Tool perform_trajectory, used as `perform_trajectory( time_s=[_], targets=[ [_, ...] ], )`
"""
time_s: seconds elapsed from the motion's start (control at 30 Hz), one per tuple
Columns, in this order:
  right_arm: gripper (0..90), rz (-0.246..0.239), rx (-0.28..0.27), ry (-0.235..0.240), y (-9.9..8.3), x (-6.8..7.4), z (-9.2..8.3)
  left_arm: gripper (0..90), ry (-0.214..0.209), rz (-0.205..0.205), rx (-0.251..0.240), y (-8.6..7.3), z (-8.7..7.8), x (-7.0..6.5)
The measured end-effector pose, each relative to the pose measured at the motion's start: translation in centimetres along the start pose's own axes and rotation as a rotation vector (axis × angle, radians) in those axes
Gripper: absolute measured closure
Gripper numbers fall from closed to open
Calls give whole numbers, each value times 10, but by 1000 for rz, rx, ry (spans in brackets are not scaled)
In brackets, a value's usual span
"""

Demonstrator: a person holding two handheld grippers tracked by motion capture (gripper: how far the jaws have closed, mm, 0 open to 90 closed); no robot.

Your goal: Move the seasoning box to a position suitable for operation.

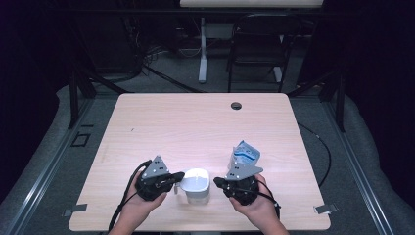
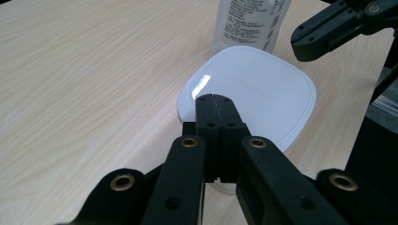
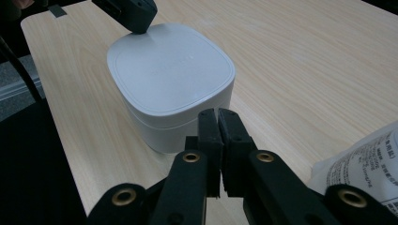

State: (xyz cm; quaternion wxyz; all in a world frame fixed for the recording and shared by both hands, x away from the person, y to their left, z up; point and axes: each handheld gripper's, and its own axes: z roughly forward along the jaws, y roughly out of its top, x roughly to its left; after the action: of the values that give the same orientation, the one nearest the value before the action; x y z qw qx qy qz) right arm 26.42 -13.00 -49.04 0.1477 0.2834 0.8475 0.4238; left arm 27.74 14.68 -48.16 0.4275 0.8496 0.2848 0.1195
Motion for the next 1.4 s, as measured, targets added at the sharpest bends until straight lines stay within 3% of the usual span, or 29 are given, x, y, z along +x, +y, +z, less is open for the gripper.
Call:
perform_trajectory(
  time_s=[0.57,1.4],
  targets=[
    [876,-20,29,25,-4,4,9,900,-9,-12,-7,-1,0,2],
    [900,-35,47,20,-8,8,17,900,-9,-20,-12,-2,-1,3]
  ],
)
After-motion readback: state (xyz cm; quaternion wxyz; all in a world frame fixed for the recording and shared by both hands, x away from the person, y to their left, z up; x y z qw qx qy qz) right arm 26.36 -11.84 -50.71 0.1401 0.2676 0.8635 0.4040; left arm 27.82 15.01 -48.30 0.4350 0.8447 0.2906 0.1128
